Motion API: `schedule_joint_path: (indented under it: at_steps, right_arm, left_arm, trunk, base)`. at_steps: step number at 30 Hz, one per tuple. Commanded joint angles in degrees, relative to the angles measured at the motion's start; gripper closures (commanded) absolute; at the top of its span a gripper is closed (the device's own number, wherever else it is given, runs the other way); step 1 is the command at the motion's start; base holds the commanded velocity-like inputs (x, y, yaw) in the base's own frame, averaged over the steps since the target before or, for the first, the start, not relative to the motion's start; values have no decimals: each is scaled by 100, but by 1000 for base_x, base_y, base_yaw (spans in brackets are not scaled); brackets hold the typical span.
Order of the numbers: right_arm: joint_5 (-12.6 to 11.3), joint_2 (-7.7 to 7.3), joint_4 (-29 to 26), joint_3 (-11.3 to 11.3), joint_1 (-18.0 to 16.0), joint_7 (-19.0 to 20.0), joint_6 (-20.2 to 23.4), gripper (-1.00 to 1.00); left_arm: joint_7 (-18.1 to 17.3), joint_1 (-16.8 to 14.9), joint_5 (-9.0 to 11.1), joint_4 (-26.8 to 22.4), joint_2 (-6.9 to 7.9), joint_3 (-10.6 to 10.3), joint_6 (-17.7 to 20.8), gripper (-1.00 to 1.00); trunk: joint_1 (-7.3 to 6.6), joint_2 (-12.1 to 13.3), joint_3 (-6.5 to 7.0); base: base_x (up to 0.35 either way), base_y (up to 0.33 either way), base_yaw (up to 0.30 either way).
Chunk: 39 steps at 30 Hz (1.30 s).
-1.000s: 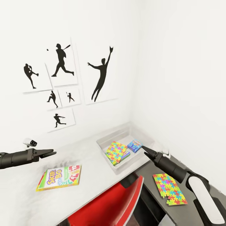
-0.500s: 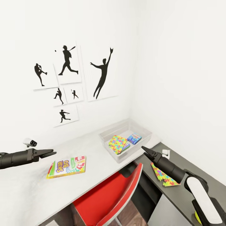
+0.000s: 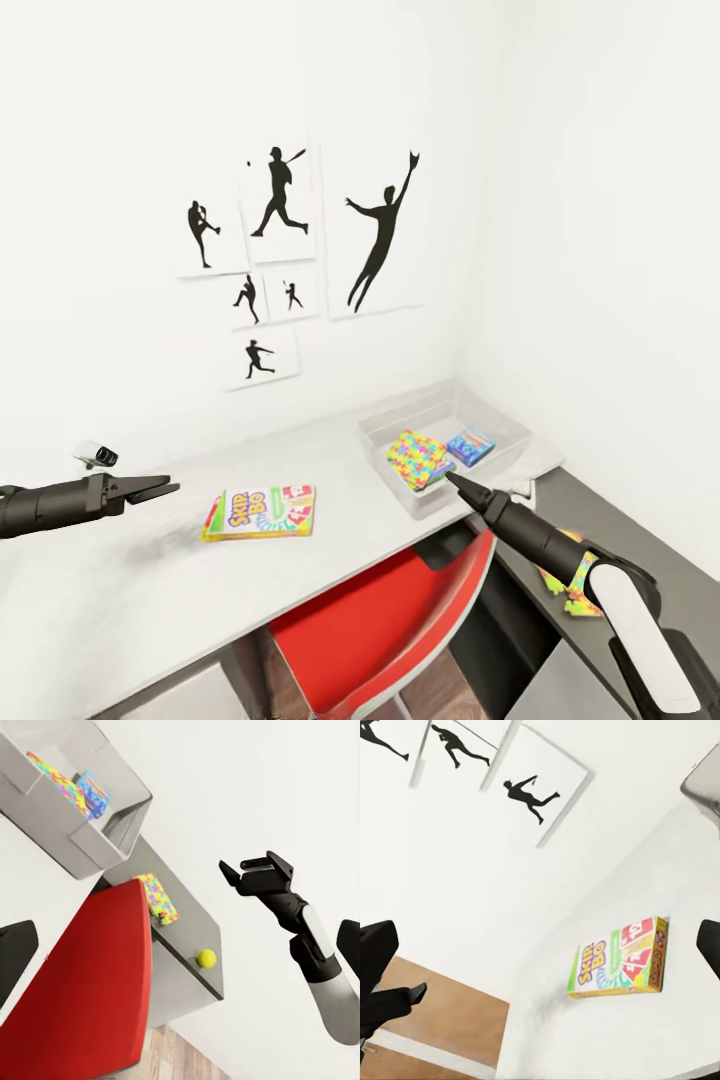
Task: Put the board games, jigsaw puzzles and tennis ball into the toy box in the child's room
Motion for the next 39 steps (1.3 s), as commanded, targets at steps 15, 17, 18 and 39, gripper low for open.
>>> schedule_joint_path:
  at_steps: [15,17,18,39]
  right_arm:
    - [3,0,-30,12,-4,-5,34,-100]
    - [3,-7,-28,11,-4,-6,34,-100]
    - [3,-6,-31,11,-4,-7,34,-100]
    - [196,250,-250,665,-34,-2610,171,-100]
  left_arm:
    - [-23,-5,-4,-2,1,-4,61,-100]
    - [-23,-5,-4,0,1,-4,61,-100]
    - [-23,-5,-4,1,1,-4,61,-100]
    - [-23,-7,-4,4,4,-4,65,-100]
  trunk:
    - [4,-13,-38]
    - [4,-13,-38]
    - [4,-13,-38]
    - [4,-13,-38]
  base:
    - [-44,33,156]
    - [-4,3,4]
    - [-2,2,2]
    - [-87,55,0]
